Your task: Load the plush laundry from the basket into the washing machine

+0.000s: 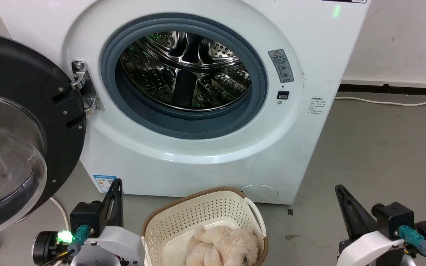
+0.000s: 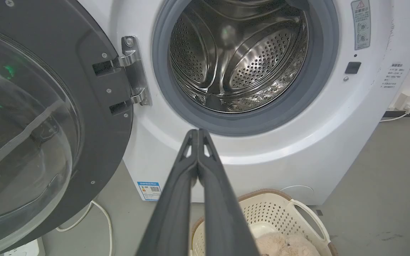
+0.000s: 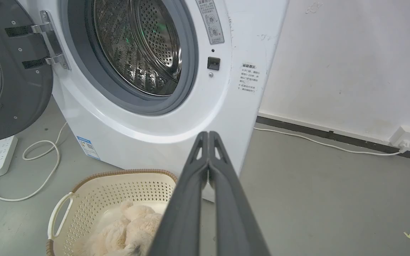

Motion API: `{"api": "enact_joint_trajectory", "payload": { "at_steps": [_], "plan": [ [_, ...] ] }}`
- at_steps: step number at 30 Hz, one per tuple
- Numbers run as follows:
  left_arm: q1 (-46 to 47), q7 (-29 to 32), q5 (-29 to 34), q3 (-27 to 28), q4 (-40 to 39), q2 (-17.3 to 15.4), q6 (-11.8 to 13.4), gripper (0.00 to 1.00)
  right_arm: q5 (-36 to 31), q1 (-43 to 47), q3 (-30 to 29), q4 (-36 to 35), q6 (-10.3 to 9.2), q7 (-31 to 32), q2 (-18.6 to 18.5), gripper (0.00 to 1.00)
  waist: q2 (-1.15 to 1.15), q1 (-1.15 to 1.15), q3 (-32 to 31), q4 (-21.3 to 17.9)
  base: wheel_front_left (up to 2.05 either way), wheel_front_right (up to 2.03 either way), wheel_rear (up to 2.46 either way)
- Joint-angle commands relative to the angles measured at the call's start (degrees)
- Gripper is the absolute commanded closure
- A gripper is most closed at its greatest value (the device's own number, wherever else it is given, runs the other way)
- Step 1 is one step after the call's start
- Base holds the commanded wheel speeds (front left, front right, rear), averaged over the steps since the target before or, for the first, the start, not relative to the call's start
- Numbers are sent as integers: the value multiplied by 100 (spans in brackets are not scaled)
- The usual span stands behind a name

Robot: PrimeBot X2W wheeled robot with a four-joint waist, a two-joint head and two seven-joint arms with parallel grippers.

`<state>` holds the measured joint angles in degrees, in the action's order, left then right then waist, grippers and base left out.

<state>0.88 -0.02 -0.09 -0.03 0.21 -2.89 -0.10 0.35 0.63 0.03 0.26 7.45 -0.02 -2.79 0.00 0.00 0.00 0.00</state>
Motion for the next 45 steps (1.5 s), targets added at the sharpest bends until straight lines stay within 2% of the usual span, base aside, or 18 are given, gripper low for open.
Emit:
{"api": "enact_joint_trajectory", "payload": {
  "at_steps": [1, 21, 22, 45],
  "plan": [
    [-88, 2, 9, 3, -21, 2, 10, 100, -35, -63, -3, -26, 3, 2, -9, 100, 0, 0, 0, 0, 0, 0, 0],
    [-88, 2, 9, 3, -21, 2, 10, 100, -35, -63, -3, -26, 3, 2, -9, 100, 0, 0, 0, 0, 0, 0, 0],
    [0, 0, 0, 2, 0, 1, -1, 0, 0, 0, 1, 0, 0, 0, 0, 0, 0, 0, 0, 0, 0, 0, 0],
    [-88, -222, -344, -209, -4, 0, 138, 0, 355, 150, -45, 21, 1, -249, -1, 0, 0, 0, 33, -3, 0, 0, 0]
  ]
}}
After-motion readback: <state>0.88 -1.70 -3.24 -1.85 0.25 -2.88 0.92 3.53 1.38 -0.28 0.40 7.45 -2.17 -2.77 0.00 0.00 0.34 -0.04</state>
